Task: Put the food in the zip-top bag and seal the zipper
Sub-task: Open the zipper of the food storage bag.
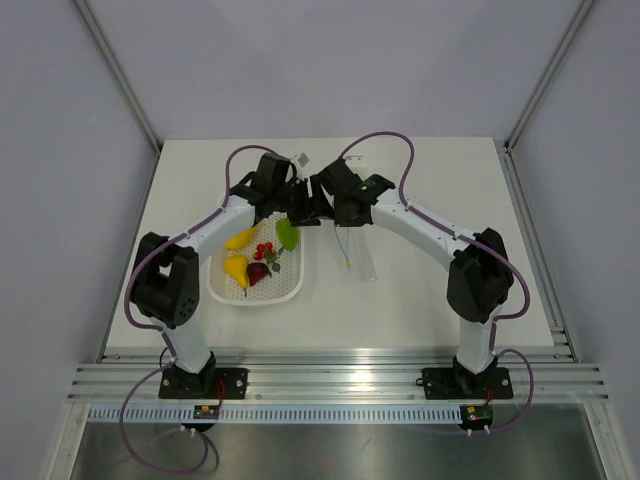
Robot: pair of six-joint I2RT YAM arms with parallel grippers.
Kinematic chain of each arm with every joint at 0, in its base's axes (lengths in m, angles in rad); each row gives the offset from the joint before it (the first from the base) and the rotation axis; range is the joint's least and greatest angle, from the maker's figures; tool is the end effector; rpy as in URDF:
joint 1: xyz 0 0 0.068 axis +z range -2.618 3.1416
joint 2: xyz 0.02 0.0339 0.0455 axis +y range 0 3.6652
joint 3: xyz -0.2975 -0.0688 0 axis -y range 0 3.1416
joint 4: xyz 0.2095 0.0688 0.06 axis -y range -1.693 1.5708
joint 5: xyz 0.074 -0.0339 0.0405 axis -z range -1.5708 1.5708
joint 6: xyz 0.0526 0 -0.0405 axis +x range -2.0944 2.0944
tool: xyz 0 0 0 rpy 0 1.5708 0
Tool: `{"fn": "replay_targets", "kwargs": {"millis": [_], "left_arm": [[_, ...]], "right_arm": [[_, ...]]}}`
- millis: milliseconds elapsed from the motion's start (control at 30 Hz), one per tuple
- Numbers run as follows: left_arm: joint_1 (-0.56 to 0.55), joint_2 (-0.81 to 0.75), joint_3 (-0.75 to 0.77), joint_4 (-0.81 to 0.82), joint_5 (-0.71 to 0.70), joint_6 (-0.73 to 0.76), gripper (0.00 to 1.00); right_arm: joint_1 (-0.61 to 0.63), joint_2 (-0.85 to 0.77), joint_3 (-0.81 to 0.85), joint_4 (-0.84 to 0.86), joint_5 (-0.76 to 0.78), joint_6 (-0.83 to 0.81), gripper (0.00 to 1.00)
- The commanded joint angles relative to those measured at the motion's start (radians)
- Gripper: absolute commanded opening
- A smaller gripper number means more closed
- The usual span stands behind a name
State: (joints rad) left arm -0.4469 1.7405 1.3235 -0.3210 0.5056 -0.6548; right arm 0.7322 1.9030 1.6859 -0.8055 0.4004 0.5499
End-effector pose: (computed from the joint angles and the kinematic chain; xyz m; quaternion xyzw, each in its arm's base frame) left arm 0.3271 -0.1850 0.2960 0.0087 0.8912 -0.3999 0.2140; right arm 0.3100 0.2510 0.3037 -0.0323 0.9444 0.0052 0.3271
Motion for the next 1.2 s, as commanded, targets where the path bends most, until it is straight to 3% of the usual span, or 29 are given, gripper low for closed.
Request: {"fn": "replay_targets", "kwargs": {"millis": [0,167,300,400,433,533,767,1000,1167], "left_arm": [[-0.024,0.033,0.069,0.016,0.013,-0.003,0.63],[-0.039,0.076,0.083,0.005,-0.009,-0.008,0.57],[-0.039,0.079,0.101,-0.03,-0.041,0.014,0.42],[-0.033,0.059,0.118,-0.095,-0.079,0.058,0.14],[-0.024,0.05,0.128,-0.127,-0.087,0.069,0.0],[0.014,0.007,0.155,-0.164,-0.093,0.098,0.0],[0.054,-0.041,0.357,-0.424,-0.16,0.239,0.0],[0.047,-0.026,0.335,-0.481,-0.15,0.299,0.0],[0.008,0.02,0.269,-0.481,-0.226,0.342,0.0]], "right_arm": [[0.01,-0.074,0.028,0.017,-0.005,0.002,0.0],[0.016,-0.096,0.029,0.02,-0.012,0.001,0.0],[0.016,-0.12,0.015,0.014,-0.003,-0.002,0.0],[0.016,-0.14,0.009,0.012,0.031,-0.03,0.0],[0.015,-0.137,0.012,-0.003,0.05,-0.041,0.0],[0.009,-0.116,0.066,-0.032,0.104,-0.096,0.0],[0.007,-0.114,0.291,-0.15,0.209,-0.205,0.0],[0.007,-0.141,0.163,-0.093,0.107,-0.202,0.0],[-0.01,-0.143,0.016,-0.026,0.008,-0.121,0.0]]}}
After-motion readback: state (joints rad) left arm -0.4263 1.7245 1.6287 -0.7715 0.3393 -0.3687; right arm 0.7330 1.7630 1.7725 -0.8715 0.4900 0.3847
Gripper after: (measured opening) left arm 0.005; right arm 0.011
